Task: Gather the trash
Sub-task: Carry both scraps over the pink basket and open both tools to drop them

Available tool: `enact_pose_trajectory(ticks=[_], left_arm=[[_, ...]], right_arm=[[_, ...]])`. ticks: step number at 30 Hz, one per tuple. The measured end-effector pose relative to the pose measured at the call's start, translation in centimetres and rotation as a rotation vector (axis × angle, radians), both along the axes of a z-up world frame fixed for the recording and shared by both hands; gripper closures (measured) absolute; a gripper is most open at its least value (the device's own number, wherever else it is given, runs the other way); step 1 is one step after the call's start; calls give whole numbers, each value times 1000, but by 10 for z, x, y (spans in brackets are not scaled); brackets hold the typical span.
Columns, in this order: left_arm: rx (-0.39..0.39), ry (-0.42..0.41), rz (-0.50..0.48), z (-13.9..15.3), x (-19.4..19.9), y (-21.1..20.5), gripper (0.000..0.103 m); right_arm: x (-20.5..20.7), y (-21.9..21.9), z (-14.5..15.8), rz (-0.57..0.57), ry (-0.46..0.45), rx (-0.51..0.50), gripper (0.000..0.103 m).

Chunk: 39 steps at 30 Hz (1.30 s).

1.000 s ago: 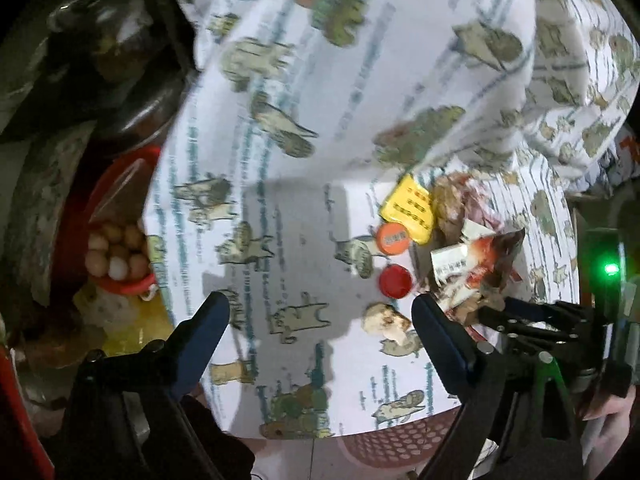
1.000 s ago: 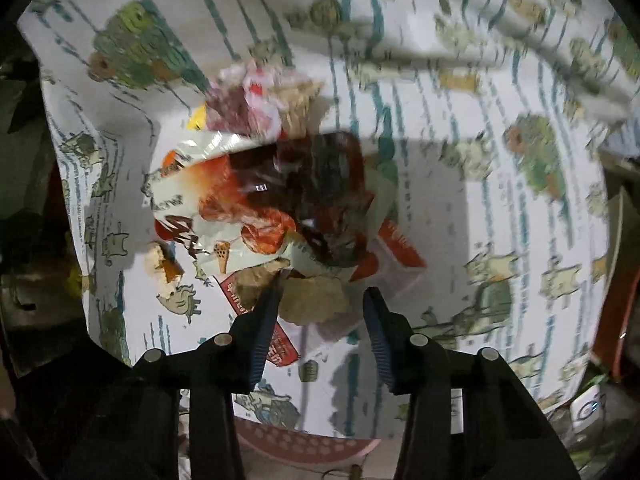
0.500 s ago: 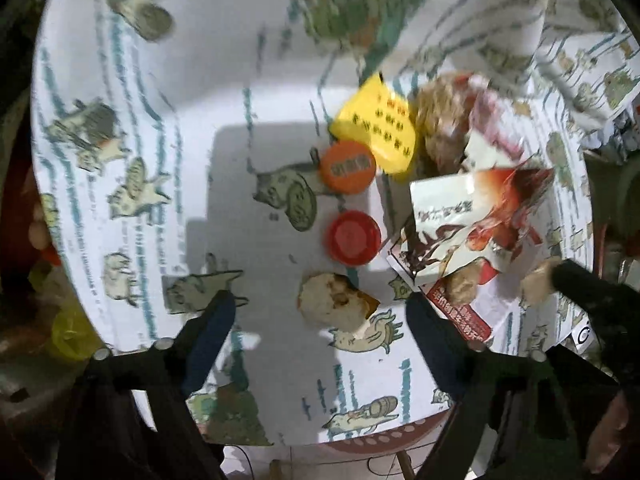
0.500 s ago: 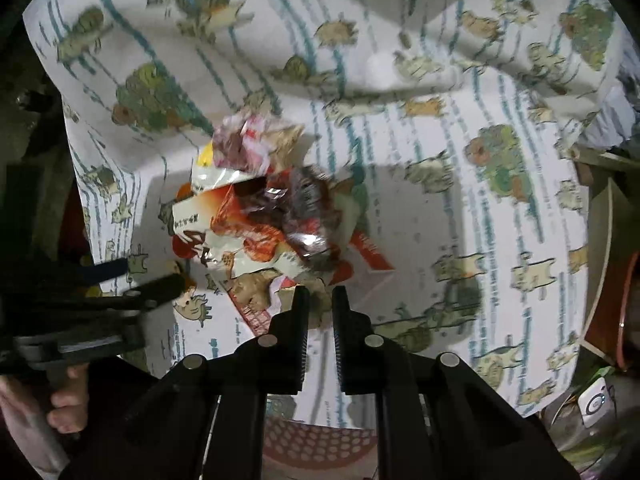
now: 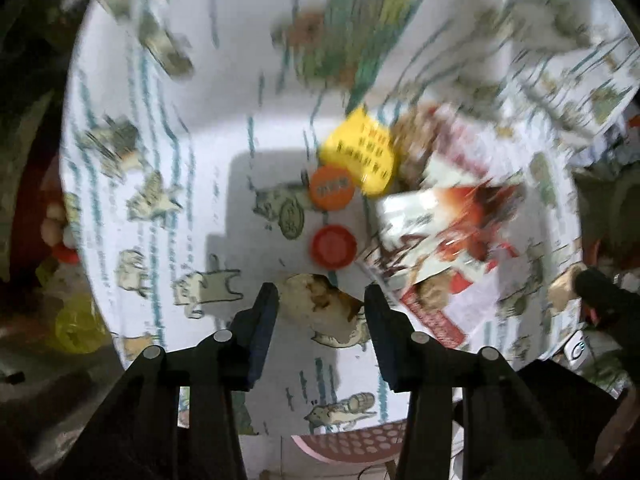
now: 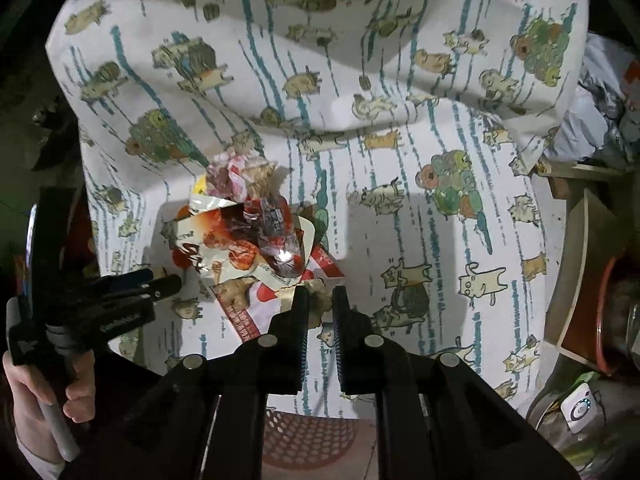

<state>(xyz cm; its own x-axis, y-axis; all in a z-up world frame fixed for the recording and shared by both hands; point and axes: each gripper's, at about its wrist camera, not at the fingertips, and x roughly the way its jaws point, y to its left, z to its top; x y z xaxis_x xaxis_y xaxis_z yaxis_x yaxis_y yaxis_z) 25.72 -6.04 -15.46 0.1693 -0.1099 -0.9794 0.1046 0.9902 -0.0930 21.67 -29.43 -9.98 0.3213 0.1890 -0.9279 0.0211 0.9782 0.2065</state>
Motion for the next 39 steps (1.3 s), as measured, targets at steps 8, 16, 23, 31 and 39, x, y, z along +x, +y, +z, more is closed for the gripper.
enact_pose_trajectory(ticks=[8, 16, 23, 31, 39], left_arm=[[-55, -262, 20, 107, -70, 37, 60], [-88, -292, 40, 112, -125, 49, 60], [-80, -206, -4, 78, -160, 42, 60], [-77, -14, -82, 9, -164, 13, 60], [-58, 146, -104, -61, -162, 1, 59]], right_arm=[[-56, 40, 64, 51, -239, -84, 90], [-137, 65, 96, 94, -328, -30, 90], [-162, 71, 76, 103, -263, -14, 90], [-161, 71, 28, 98, -129, -15, 90], [-154, 67, -39, 127, 17, -55, 90]])
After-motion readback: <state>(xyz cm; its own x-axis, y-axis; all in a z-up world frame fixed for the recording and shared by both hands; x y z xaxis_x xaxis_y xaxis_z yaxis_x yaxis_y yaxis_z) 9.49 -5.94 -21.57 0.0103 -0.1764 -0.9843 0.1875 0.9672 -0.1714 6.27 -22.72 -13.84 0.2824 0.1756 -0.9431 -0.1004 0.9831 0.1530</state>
